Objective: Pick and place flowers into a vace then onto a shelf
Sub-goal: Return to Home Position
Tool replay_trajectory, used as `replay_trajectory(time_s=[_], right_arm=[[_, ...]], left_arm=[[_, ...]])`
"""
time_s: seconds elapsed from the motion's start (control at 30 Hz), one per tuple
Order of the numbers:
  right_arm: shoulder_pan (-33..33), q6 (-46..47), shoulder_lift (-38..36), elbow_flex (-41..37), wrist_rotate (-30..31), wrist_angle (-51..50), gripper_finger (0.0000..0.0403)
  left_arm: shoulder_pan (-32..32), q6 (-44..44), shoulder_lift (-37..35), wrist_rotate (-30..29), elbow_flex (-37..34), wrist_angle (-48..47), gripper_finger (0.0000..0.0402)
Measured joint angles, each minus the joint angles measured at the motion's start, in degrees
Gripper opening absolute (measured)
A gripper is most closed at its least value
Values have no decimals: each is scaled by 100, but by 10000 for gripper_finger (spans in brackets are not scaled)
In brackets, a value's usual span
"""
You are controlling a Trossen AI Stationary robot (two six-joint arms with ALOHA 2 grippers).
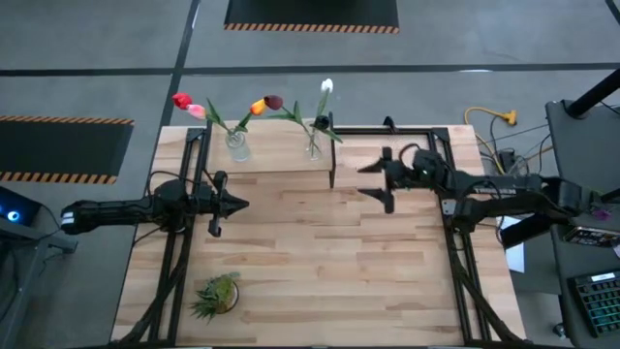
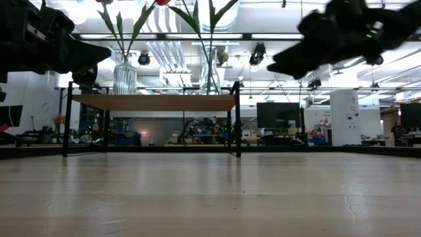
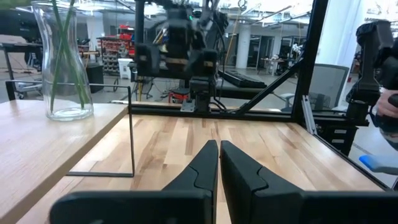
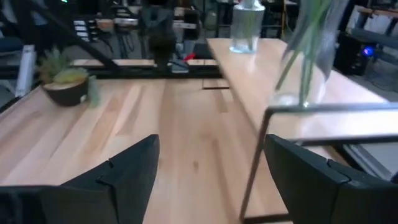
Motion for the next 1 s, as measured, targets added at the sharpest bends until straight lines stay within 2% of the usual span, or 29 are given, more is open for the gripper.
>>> replay_trajectory(time_s=[0.2,0.4,0.67,0.83,1.0], right_arm=[[172,481,-777,-1115,-81,863,261],[440,761,-1393,-1735,-55,916,243],[507,895,-2384,-2282,-19,910,223],[517,974,-2886,-2325,112,332,211],[627,890,-3192,-2345,145,254,182]], left_arm=[[0,0,2,0,0,0,1],[0,0,2,2,0,0,1],[0,0,2,2,0,-17,1],[0,2,2,2,0,-127,1],[2,2,-2,-19,0,-128,1]])
